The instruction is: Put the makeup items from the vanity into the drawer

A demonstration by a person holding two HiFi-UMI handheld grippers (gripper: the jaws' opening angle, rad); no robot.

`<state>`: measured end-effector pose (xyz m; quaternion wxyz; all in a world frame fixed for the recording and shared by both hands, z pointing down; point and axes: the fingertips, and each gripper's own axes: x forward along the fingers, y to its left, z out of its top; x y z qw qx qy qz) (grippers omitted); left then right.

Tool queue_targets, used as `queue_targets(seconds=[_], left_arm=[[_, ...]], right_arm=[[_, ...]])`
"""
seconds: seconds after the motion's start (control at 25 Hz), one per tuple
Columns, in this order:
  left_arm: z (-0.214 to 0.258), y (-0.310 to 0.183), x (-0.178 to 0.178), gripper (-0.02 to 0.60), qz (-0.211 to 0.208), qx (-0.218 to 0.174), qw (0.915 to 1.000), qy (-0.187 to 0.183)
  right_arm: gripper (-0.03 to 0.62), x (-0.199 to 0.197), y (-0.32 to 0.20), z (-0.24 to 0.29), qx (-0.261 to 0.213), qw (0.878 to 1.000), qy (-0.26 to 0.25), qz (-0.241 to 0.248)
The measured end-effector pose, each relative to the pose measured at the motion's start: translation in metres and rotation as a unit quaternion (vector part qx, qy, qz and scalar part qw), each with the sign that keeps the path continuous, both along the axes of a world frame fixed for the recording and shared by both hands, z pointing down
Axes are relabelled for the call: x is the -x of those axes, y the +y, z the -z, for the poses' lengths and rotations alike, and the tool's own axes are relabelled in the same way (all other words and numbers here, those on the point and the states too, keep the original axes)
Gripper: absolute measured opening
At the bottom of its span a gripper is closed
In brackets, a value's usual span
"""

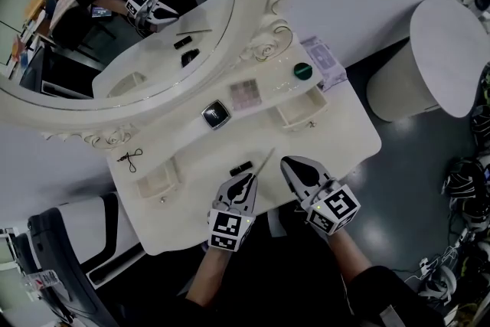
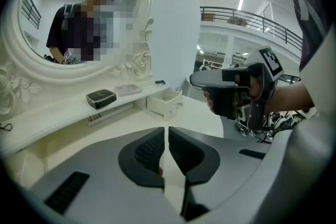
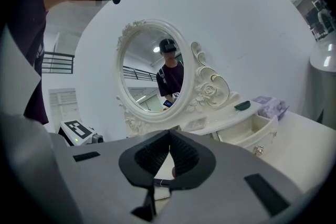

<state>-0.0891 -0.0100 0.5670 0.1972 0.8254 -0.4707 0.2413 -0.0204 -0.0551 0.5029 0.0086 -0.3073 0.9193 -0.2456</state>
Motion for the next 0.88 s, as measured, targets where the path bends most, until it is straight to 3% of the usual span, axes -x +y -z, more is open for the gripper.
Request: queue_targets(seconds=[0.24,0.44,0.68,0.88], left_arm=[[-0.029,0.003,0.004,0.023,-0.006,0.037,0.999,-0.025],[-0.06,0.009,0.005,0.082,-0.026,0.069,0.9952,-0.063],[-0.1,0.022,0.011,0.118,-0.051,0.133,0.984,-0.107],[-0.115,0.023,0.015,0.117,-0.052,0.161,0.9777,-0.124]], right_arm=[[0.023,-0.002,0.002,-0.015,0.02,1.0,-0.006,-0.009],[0.023,-0.005,0.005,-0.029,0.034,0.999,-0.008,-0.012],[0.024,-0.006,0.01,-0.045,0.047,0.999,-0.005,-0.014],[0.024,-0.01,0.008,-0.055,0.056,0.998,-0.005,-0.016]])
